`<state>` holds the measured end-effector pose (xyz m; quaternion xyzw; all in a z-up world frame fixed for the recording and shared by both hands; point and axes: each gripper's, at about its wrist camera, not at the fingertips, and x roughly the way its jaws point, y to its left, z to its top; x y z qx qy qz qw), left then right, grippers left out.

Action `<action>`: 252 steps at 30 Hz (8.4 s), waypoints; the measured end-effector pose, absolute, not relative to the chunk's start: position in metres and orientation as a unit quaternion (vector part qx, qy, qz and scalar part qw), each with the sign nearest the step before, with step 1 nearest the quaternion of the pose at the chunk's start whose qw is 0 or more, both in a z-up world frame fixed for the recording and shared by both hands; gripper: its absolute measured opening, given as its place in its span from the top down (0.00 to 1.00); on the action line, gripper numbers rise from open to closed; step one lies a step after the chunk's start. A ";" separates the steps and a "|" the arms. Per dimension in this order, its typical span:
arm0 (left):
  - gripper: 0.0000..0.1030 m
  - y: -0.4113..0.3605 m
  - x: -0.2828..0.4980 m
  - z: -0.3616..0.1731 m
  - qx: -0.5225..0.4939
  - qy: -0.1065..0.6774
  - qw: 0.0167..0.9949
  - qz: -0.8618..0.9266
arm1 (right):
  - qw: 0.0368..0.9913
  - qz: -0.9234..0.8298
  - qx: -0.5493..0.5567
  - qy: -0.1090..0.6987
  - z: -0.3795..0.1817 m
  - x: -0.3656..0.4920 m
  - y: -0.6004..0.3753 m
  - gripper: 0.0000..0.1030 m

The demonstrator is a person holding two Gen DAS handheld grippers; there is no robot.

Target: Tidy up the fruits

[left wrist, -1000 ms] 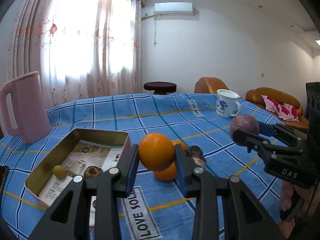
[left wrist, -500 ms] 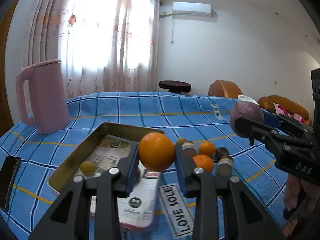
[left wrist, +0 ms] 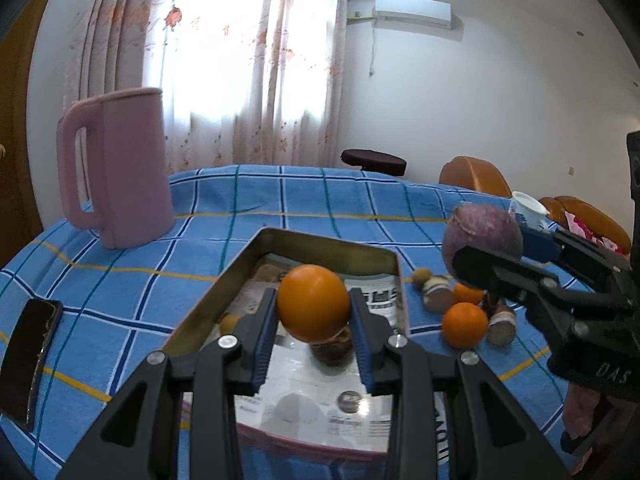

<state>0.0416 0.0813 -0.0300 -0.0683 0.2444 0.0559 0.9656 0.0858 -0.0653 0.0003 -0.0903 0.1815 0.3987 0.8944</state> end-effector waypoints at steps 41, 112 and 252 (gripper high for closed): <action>0.15 0.093 0.034 -0.018 -0.086 0.229 0.967 0.076 | 0.903 0.329 -0.122 0.250 -0.024 0.095 -0.132 0.29; 0.54 -0.051 0.101 -0.038 0.008 0.308 0.949 -0.057 | 0.919 0.290 -0.025 0.264 -0.031 0.114 -0.203 0.65; 0.05 0.001 0.068 -0.009 -0.005 0.247 0.969 0.020 | 0.896 0.279 -0.083 0.335 -0.046 0.163 -0.181 0.44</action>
